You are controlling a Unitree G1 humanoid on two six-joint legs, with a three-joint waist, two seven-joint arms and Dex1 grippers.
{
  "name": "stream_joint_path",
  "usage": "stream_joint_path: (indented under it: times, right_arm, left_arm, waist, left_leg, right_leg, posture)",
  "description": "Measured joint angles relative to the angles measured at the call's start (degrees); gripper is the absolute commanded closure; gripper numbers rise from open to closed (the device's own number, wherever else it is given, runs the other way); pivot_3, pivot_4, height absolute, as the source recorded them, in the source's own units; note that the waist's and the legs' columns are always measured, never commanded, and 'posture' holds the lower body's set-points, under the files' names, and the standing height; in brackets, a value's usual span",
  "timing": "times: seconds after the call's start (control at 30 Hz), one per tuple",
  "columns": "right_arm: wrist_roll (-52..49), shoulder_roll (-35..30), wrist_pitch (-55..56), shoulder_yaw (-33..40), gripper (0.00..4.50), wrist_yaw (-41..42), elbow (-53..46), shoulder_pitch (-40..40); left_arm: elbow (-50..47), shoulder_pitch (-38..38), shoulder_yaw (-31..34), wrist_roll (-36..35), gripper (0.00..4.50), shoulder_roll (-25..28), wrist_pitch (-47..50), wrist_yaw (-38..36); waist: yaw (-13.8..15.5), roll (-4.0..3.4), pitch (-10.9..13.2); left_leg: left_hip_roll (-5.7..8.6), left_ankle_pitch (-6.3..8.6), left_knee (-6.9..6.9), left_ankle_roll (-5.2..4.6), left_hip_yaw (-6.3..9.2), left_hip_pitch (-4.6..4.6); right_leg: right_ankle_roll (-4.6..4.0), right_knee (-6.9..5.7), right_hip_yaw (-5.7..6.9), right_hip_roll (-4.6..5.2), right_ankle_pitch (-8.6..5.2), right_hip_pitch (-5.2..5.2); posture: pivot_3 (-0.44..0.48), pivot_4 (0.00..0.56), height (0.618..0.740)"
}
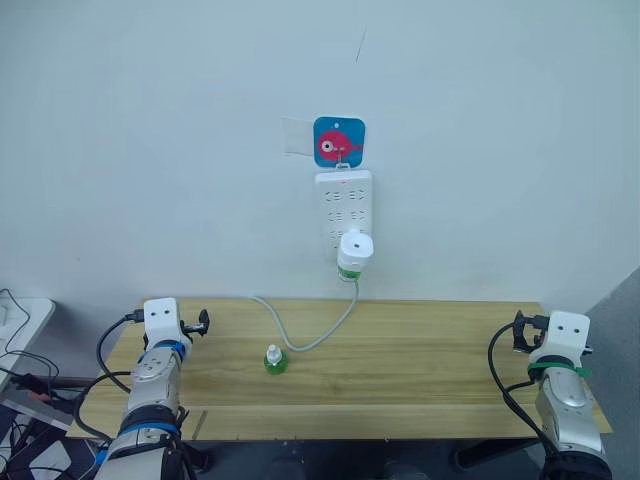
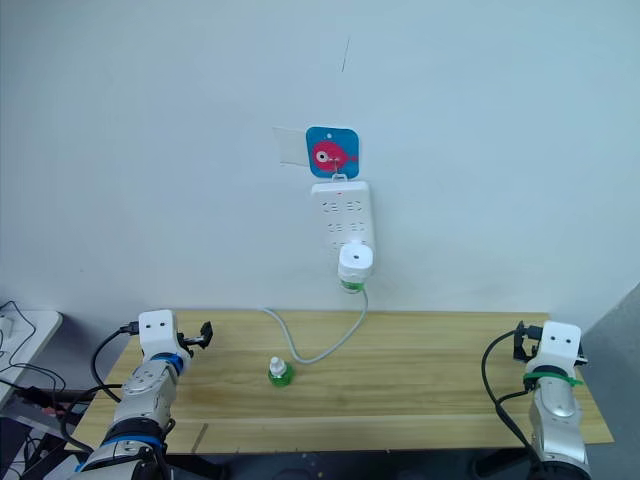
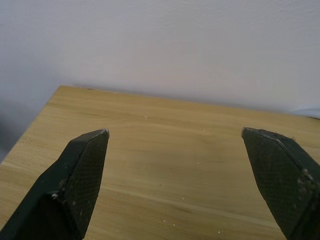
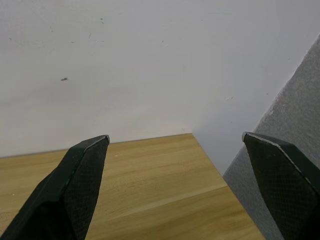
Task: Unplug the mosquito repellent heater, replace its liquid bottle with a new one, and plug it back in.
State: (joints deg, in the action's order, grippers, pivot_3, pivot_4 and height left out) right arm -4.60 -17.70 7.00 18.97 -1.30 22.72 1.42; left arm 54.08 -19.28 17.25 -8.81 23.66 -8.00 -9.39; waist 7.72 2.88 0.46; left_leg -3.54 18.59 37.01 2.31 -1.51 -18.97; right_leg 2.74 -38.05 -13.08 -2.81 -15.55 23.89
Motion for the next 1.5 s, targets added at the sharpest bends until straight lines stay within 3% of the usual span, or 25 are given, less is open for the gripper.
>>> stream_joint_path:
  times: [0.87,1.3,1.4,1.5]
  right_arm:
    - [0.0,1.6,-1.2,-0.9,0.03,-0.2,-3.9,-2.2]
    - [-1.1,2.1,-6.4,-4.0,0.03,5.0,-13.3,-3.1]
    - [-1.3,1.1,-8.9,-4.8,0.0,7.5,-17.3,-3.3]
    - [-2.0,-0.2,-11.8,-5.3,0.0,10.0,-22.9,-4.0]
  left_arm:
    - [-2.2,0.1,0.7,-0.3,0.0,0.7,0.0,-4.1]
    - [-19.8,1.3,-3.2,-6.5,0.0,3.8,4.0,-28.6]
    - [-23.4,1.2,-4.4,-7.2,0.59,4.8,5.2,-33.8]
    - [-27.5,0.4,-5.3,-8.9,1.61,5.4,7.0,-37.9]
  waist:
    - [-0.2,-0.04,0.1]
    - [-0.4,-0.21,0.6]
    - [-0.4,-0.3,0.9]
    - [-0.5,-0.37,1.1]
  left_leg:
    - [0.0,0.0,-0.02,0.0,-0.02,-0.04]
    - [-0.01,0.0,-0.01,-0.01,0.0,-0.14]
    - [-0.01,0.0,-0.01,-0.01,0.02,-0.18]
    - [-0.02,0.0,0.01,-0.01,0.1,-0.27]
  right_leg:
    - [-0.02,0.0,-0.02,0.0,-0.03,0.12]
    - [-0.02,0.02,-0.01,-0.01,-0.06,0.16]
    - [-0.02,0.02,0.01,-0.01,-0.06,0.18]
    - [-0.01,0.03,0.08,-0.01,-0.07,0.21]
  posture:
    - [0.276,0.038,0.74]
    - [0.284,0.058,0.74]
    - [0.278,0.068,0.74]
    - [0.278,0.068,0.74]
